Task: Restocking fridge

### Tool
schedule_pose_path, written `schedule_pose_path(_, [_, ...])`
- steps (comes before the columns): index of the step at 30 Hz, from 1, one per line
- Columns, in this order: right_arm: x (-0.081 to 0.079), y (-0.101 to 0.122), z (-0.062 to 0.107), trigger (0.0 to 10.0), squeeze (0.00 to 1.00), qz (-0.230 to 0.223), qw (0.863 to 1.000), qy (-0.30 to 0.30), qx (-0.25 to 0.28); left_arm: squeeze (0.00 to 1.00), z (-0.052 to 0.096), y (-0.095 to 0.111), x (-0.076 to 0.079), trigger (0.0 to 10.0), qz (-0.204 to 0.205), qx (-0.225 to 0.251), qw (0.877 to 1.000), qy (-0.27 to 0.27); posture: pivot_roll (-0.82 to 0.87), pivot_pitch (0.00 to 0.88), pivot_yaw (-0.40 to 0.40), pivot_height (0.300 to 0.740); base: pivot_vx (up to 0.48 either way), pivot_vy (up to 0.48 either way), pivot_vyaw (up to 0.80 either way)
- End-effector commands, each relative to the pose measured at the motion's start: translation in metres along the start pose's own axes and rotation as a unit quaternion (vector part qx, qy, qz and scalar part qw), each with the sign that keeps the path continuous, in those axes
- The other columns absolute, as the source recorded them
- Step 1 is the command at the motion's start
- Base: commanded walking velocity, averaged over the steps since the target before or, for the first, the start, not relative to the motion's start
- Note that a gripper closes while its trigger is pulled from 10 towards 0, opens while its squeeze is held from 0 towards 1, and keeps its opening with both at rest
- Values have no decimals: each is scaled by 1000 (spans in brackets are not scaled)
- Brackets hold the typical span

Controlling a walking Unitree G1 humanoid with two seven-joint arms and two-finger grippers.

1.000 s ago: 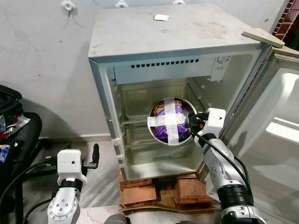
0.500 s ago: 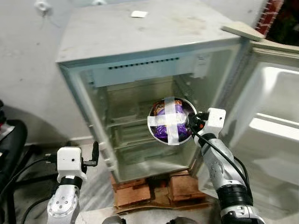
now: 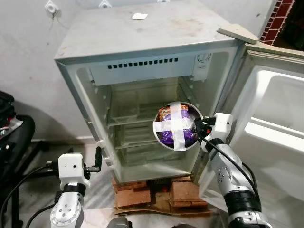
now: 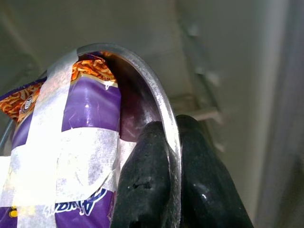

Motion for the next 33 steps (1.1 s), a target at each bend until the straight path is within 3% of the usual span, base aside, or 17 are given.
schedule_pose_path(1, [-13, 8, -2, 10000, 0, 2, 999, 30, 18, 0, 0, 1, -7, 10000, -7, 0, 1000, 12, 25, 37, 17, 735, 0, 0, 644])
schedule_pose_path(10, [-12, 7, -1, 10000, 0, -2, 999, 27, 16, 0, 2, -2, -10, 10000, -6, -9, 1000, 19, 26, 42, 19, 735, 0, 0, 618])
schedule_pose_path(14, [-10, 8, -1, 10000, 0, -8, 1000, 17, 20, 0, 4, -1, -9, 10000, -1, -1, 1000, 8, 25, 44, 19, 735, 0, 0, 0])
schedule_pose_path(33, [-7, 7, 1, 10000, 0, 18, 999, 5, 27, 0, 8, -5, -10, 10000, 5, -8, 1000, 9, 26, 56, 16, 735, 333, 0, 0])
Point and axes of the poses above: a point about 5 cm out from each wrist's last joint towards the gripper, its own z axis pointing back from the gripper into the wrist, its own y axis along the axis of the wrist's last joint, x = y × z, the point moved 3 cm from there along -z, pointing out of the wrist towards the gripper, and after that the axes turned 14 degrees about -z, right-handed, at the moved point
